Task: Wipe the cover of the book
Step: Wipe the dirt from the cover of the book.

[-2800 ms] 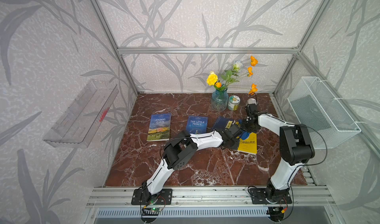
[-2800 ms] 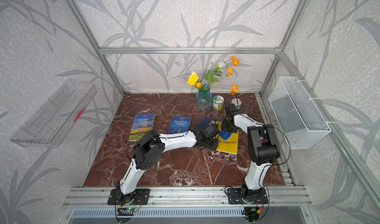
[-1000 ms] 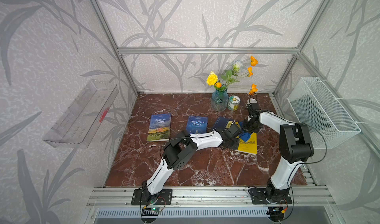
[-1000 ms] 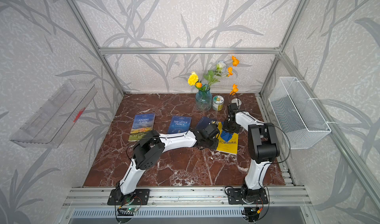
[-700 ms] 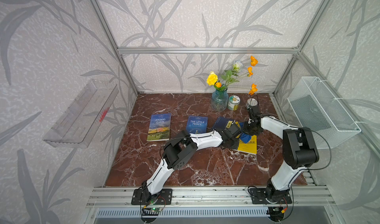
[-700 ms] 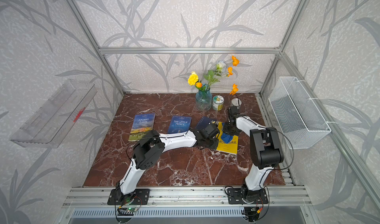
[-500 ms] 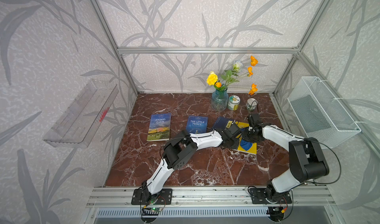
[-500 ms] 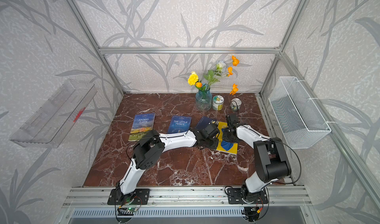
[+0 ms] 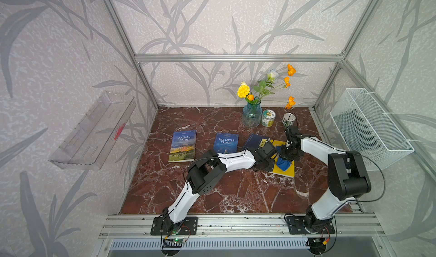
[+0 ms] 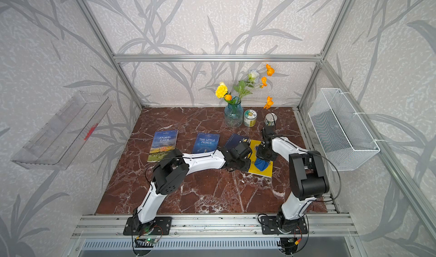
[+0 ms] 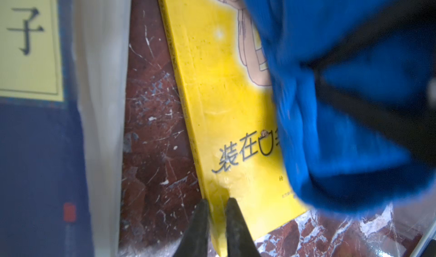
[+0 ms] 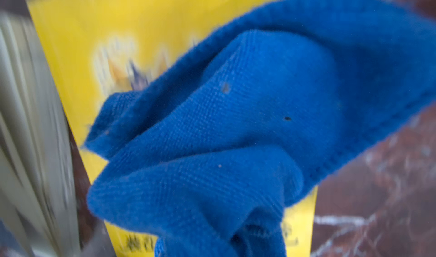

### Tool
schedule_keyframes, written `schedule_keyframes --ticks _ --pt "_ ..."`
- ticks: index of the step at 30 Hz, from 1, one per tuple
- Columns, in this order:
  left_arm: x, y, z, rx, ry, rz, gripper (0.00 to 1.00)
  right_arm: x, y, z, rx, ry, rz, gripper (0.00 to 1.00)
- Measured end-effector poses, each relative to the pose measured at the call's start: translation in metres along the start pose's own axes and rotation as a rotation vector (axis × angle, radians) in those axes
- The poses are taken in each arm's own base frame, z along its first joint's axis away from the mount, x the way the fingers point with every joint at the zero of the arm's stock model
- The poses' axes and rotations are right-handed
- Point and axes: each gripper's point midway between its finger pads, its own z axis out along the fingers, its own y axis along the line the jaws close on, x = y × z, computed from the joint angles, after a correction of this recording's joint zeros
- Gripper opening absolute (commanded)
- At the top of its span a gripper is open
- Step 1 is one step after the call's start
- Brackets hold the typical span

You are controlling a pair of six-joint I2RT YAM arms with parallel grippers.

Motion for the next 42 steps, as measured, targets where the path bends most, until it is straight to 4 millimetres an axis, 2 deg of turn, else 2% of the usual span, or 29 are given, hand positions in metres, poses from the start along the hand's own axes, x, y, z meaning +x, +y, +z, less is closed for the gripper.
schedule_keyframes --ticks 2,5,10,15,22,26,30,38,42 --pt "0.000 0.000 0.000 0.002 0.001 0.000 0.16 -0.021 0.005 0.003 0.015 -0.007 -0.007 0.02" --pt "0.000 0.000 0.000 0.001 0.001 0.000 0.16 -0.040 0.009 0.006 0.033 -0.017 -0.012 0.01" --pt "0.000 0.000 0.000 0.001 0.001 0.000 0.16 -0.043 0.008 0.007 0.036 -0.027 -0.019 0.01" --pt "0.000 0.000 0.000 0.001 0.001 0.000 0.16 -0.026 0.007 0.005 0.026 -0.086 -0.046 0.01" --pt "0.000 0.001 0.000 0.000 0.000 -0.001 0.16 0.040 0.005 -0.006 -0.010 -0.083 -0.094 0.02" --pt "-0.001 0.001 0.000 0.000 0.000 -0.001 0.16 0.050 0.008 -0.008 -0.050 -0.074 -0.078 0.02" --pt "-0.001 0.001 0.000 0.000 0.000 -0.002 0.16 0.043 0.013 -0.007 -0.041 -0.047 -0.072 0.02" --pt "-0.001 0.001 0.000 0.000 0.000 -0.002 0.16 -0.009 0.034 0.004 -0.048 -0.006 -0.033 0.02" --pt "-0.001 0.002 0.000 -0.001 0.000 -0.001 0.16 -0.017 0.035 0.006 -0.054 -0.007 -0.031 0.02"
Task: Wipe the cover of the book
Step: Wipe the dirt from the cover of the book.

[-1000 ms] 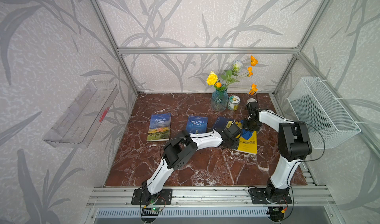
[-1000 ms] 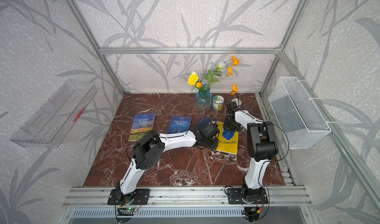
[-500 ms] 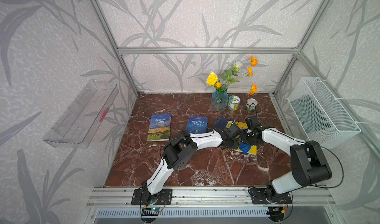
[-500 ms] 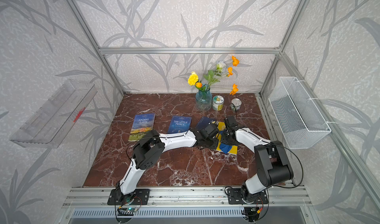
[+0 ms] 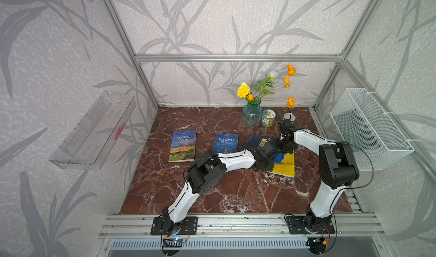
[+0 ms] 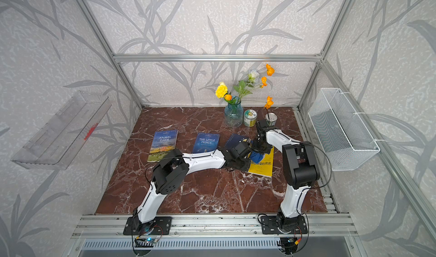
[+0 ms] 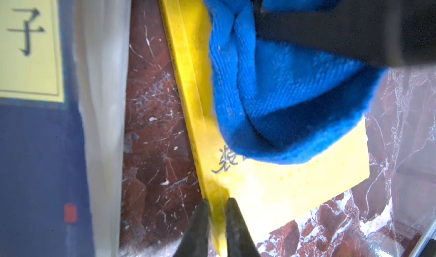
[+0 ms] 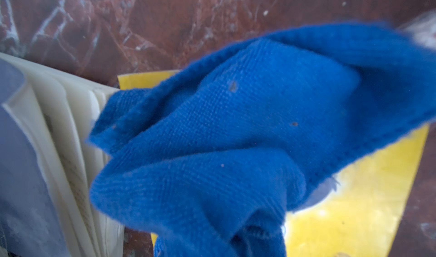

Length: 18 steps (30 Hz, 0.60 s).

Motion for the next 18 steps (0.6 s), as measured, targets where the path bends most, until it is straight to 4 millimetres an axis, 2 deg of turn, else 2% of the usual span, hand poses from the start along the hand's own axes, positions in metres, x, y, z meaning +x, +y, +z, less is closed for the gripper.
schedule_keyframes --ticks 5,11,15,18 --pt "0.000 0.001 0.000 -0.004 -0.003 0.002 0.16 -0.003 -0.012 0.000 -0.142 0.033 0.087 0.03" --pt "-0.001 0.001 0.000 -0.004 -0.003 0.002 0.16 -0.011 -0.027 -0.002 -0.150 0.022 0.122 0.03" --pt "-0.001 0.001 0.000 -0.004 -0.003 0.002 0.16 -0.008 -0.023 -0.002 -0.104 -0.019 0.074 0.03" --pt "0.000 0.001 0.000 -0.004 -0.003 0.002 0.16 0.001 -0.012 -0.002 -0.046 -0.052 0.007 0.03"
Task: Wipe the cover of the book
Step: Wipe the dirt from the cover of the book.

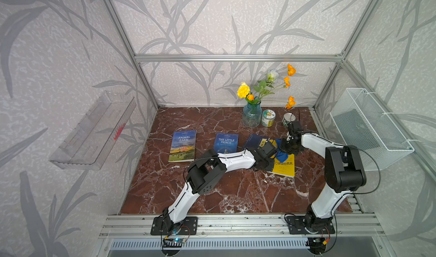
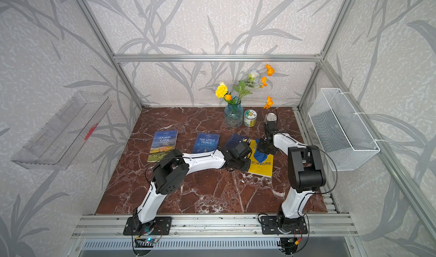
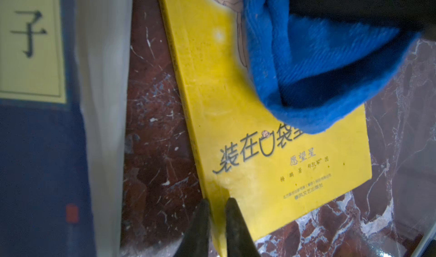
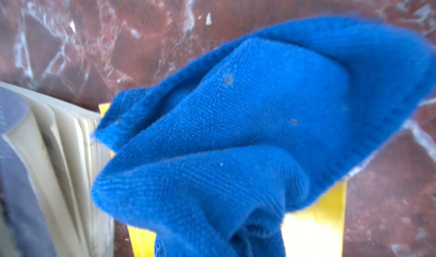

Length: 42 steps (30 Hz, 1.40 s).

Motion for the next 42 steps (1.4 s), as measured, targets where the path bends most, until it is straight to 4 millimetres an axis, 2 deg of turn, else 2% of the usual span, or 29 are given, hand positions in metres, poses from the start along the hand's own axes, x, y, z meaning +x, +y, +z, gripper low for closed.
schedule_keyframes --ticks 4,8,12,16,20,23,29,33,38,42 --pt "0.000 0.000 0.000 0.000 0.000 0.000 0.16 0.015 0.017 0.001 0.024 -0.001 -0.061 0.04" --pt "0.000 0.000 0.000 0.000 0.001 0.000 0.16 0.013 0.013 0.000 0.022 0.008 -0.043 0.04" --pt "0.000 0.000 0.000 0.000 0.000 0.000 0.16 0.006 -0.007 -0.002 0.018 0.013 0.001 0.03" --pt "0.000 0.000 0.000 0.001 0.000 0.000 0.16 0.002 -0.040 -0.008 0.056 0.001 0.052 0.03" --pt "0.000 0.000 0.000 0.002 0.001 0.000 0.16 0.005 -0.048 -0.011 0.090 -0.006 0.050 0.03" --pt "0.000 0.000 0.000 0.002 0.001 0.000 0.16 0.010 -0.039 -0.010 0.136 -0.019 0.001 0.03" --pt "0.000 0.000 0.000 0.001 0.001 0.000 0.16 0.023 0.011 -0.003 0.140 -0.004 -0.108 0.04" --pt "0.000 0.000 0.000 0.002 0.002 -0.008 0.16 0.025 0.016 -0.003 0.129 0.015 -0.095 0.04" --pt "0.000 0.000 0.000 -0.001 0.000 -0.007 0.16 0.024 0.002 -0.004 0.085 0.036 -0.040 0.04" --pt "0.000 0.000 0.000 0.000 -0.001 -0.005 0.16 0.021 -0.029 -0.010 0.067 0.030 0.026 0.04"
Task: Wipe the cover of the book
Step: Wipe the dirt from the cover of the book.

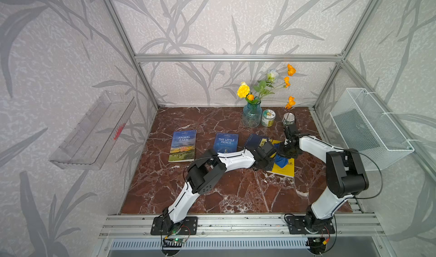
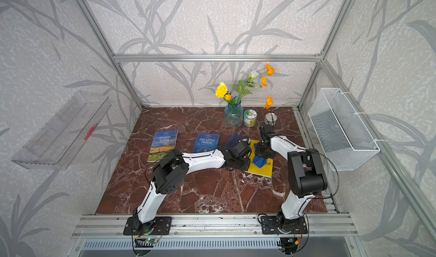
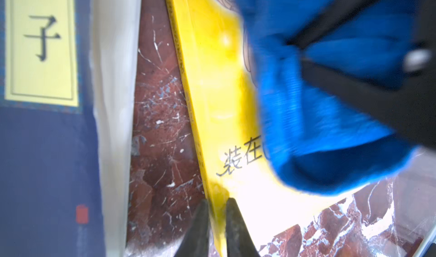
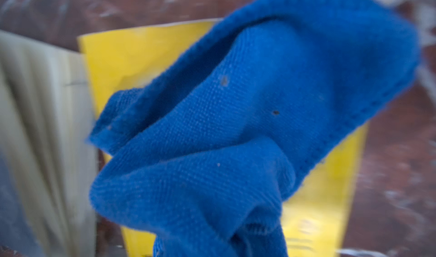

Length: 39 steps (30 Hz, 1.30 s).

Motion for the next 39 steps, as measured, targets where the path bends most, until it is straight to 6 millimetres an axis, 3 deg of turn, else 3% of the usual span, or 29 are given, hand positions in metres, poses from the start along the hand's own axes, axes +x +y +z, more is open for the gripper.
schedule_keyframes --ticks 3,7,17,21,32,35,39 --pt "0.000 0.000 0.000 0.001 -0.001 0.000 0.12 0.001 -0.021 -0.004 0.007 -0.005 0.037 0.04" --pt "-0.001 -0.001 -0.001 0.003 -0.004 -0.004 0.08 0.009 -0.027 -0.007 0.015 -0.008 0.034 0.04" --pt "0.000 0.001 -0.002 0.014 -0.025 -0.014 0.03 0.041 0.015 -0.007 -0.004 0.020 -0.074 0.04" --pt "0.000 0.000 -0.002 0.016 -0.023 -0.018 0.03 0.042 0.018 -0.006 -0.004 0.023 -0.071 0.04" --pt "0.000 0.000 -0.002 0.016 -0.023 -0.021 0.03 0.051 -0.023 -0.015 0.027 0.027 -0.015 0.04" --pt "0.000 0.000 -0.002 0.016 -0.023 -0.021 0.03 0.057 -0.016 -0.015 0.050 0.016 -0.056 0.04" --pt "0.000 0.000 -0.002 0.016 -0.023 -0.021 0.03 0.070 0.014 -0.012 0.032 0.030 -0.116 0.04"
